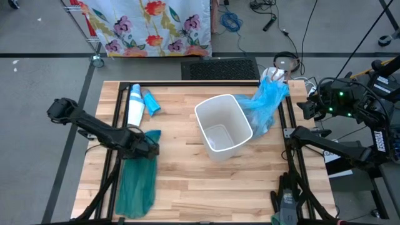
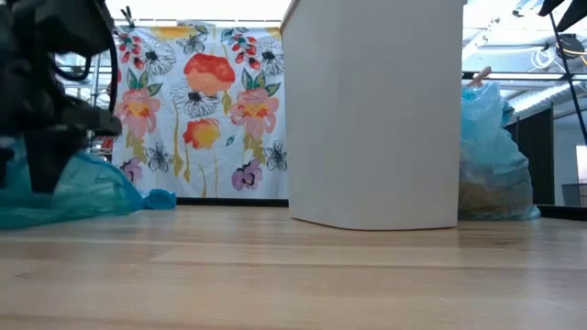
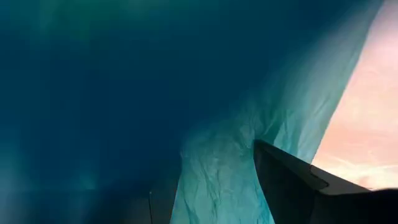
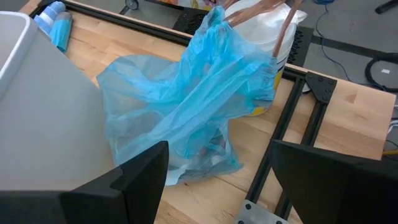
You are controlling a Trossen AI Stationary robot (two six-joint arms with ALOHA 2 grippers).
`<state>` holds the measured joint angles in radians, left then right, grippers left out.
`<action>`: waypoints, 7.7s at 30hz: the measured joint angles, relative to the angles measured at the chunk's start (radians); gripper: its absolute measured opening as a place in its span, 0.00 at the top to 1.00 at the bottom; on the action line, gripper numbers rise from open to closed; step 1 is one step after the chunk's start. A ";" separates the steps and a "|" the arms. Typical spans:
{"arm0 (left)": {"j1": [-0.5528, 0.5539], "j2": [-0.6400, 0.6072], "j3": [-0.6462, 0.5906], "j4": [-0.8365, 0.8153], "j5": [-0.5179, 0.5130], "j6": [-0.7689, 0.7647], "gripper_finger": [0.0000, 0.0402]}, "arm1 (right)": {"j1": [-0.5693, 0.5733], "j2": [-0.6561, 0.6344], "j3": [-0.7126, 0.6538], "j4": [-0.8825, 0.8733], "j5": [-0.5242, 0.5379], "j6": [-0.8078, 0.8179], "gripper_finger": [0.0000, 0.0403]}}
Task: Place trash/remove bag and relplace
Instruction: Put the blue trash bag into the trash bin
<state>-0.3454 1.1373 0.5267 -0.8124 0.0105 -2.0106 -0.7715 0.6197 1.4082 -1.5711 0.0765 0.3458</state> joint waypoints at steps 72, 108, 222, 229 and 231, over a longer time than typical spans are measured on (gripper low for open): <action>0.387 0.616 1.803 0.641 -0.217 1.861 1.00 | 0.001 0.000 -0.378 0.395 -0.292 0.111 0.33; 0.231 0.887 1.805 0.205 -0.592 2.079 1.00 | 0.001 0.000 -0.286 0.481 -0.370 0.139 0.33; 0.263 0.014 0.660 0.954 -0.236 1.600 0.67 | 0.923 0.642 0.089 0.791 0.005 -0.358 1.00; 0.277 -0.002 0.660 0.796 -0.201 1.313 0.67 | 0.953 0.672 0.089 0.801 0.043 -0.388 1.00; 0.280 0.004 0.660 0.758 -0.175 1.244 0.67 | 0.963 0.676 0.089 0.800 0.061 -0.393 1.00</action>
<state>-0.0658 1.1412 1.1862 -0.0546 -0.1649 -0.7671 0.1913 1.2960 1.4971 -0.7715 0.1378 -0.0474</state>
